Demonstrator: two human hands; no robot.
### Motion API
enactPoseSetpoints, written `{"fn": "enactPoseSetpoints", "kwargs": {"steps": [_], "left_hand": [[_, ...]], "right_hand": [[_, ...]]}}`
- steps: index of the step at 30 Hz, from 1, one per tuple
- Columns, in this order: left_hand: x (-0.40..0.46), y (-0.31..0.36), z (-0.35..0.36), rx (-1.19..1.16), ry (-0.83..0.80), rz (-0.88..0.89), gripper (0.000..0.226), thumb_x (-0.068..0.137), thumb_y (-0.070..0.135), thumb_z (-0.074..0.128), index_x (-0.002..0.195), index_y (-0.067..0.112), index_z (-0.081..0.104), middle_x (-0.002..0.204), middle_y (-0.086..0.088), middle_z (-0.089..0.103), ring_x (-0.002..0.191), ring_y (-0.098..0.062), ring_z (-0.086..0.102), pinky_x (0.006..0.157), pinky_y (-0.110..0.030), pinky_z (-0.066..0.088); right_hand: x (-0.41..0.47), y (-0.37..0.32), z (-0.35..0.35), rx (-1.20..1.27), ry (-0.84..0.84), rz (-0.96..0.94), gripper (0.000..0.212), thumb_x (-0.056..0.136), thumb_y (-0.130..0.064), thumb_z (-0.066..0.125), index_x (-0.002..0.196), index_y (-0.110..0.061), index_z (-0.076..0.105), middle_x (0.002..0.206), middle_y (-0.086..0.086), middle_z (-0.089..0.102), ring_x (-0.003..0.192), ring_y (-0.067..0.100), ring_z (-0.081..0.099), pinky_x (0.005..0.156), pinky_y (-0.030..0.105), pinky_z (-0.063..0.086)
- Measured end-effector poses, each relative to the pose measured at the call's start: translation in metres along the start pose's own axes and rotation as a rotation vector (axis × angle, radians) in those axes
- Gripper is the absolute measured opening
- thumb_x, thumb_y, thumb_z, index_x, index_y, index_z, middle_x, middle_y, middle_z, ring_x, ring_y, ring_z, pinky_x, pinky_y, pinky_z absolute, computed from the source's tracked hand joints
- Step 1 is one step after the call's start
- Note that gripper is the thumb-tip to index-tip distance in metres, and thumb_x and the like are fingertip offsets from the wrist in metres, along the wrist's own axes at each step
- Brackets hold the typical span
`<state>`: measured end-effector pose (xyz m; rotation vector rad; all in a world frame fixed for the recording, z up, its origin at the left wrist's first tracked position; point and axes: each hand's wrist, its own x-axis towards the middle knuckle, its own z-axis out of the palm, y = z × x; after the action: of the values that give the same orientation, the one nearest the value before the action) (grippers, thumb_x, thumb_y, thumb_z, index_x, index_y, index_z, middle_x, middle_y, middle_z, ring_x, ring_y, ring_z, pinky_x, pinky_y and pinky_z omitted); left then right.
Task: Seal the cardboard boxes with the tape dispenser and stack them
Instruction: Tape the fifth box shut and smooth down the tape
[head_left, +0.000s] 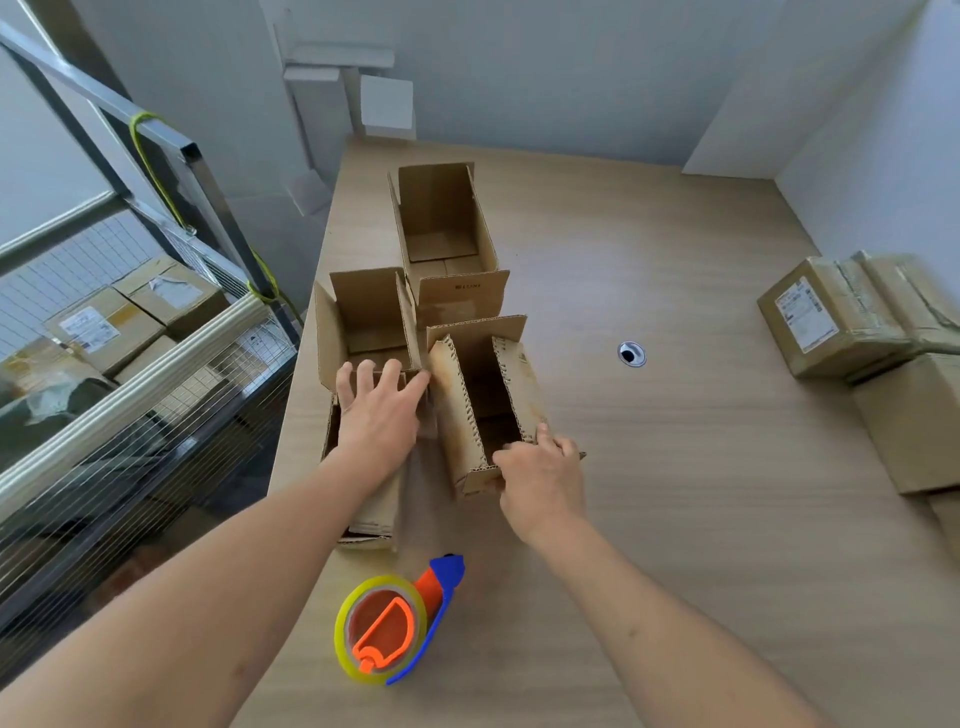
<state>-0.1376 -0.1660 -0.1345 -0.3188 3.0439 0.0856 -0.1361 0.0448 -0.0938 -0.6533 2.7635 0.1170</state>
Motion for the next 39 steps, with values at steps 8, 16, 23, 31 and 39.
{"fn": "enactPoseSetpoints", "kwargs": {"steps": [8, 16, 23, 31, 39], "left_hand": [[0.005, -0.021, -0.005, 0.006, -0.004, 0.037, 0.062, 0.085, 0.009, 0.064, 0.140, 0.031, 0.044, 0.133, -0.007, 0.049, 0.138, -0.043, 0.030, 0.119, -0.069, 0.000], [0.006, -0.032, -0.006, 0.044, -0.042, -0.010, 0.024, 0.095, 0.018, 0.062, 0.118, 0.024, 0.059, 0.120, -0.004, 0.047, 0.130, -0.042, 0.037, 0.118, -0.073, 0.002], [0.014, -0.021, -0.012, 0.015, -0.060, 0.033, 0.038, 0.098, 0.029, 0.061, 0.134, 0.022, 0.052, 0.142, -0.013, 0.041, 0.143, -0.042, 0.027, 0.119, -0.072, 0.002], [0.006, 0.007, -0.036, -0.033, 0.050, 0.122, 0.058, 0.102, 0.036, 0.050, 0.156, 0.026, 0.032, 0.162, -0.020, 0.024, 0.154, -0.039, 0.011, 0.126, -0.056, 0.007], [-0.027, 0.054, -0.055, -0.166, -0.006, 0.278, 0.058, 0.103, 0.027, 0.046, 0.159, 0.028, 0.028, 0.166, -0.013, 0.021, 0.154, -0.037, 0.015, 0.126, -0.051, 0.017]], "right_hand": [[-0.001, 0.030, -0.007, -0.080, -0.030, 0.023, 0.028, 0.095, -0.012, 0.055, 0.114, -0.028, 0.068, 0.127, 0.010, 0.067, 0.139, 0.025, 0.046, 0.104, 0.037, 0.037], [-0.015, 0.059, -0.010, -0.023, -0.057, 0.131, 0.016, 0.099, -0.027, 0.058, 0.109, -0.026, 0.070, 0.110, 0.007, 0.071, 0.109, 0.032, 0.064, 0.079, 0.031, 0.044], [-0.019, 0.068, -0.007, 0.043, -0.042, 0.116, 0.017, 0.097, -0.039, 0.060, 0.105, -0.025, 0.068, 0.105, 0.003, 0.071, 0.103, 0.031, 0.062, 0.069, 0.030, 0.038], [-0.023, 0.042, -0.016, 0.005, 0.012, 0.033, 0.029, 0.090, -0.008, 0.055, 0.105, -0.028, 0.071, 0.101, -0.002, 0.069, 0.103, 0.029, 0.060, 0.078, 0.030, 0.037], [-0.051, 0.036, -0.013, -0.026, -0.032, 0.102, 0.044, 0.091, -0.001, 0.055, 0.117, -0.032, 0.072, 0.115, 0.001, 0.067, 0.113, 0.028, 0.060, 0.095, 0.032, 0.044]]}}
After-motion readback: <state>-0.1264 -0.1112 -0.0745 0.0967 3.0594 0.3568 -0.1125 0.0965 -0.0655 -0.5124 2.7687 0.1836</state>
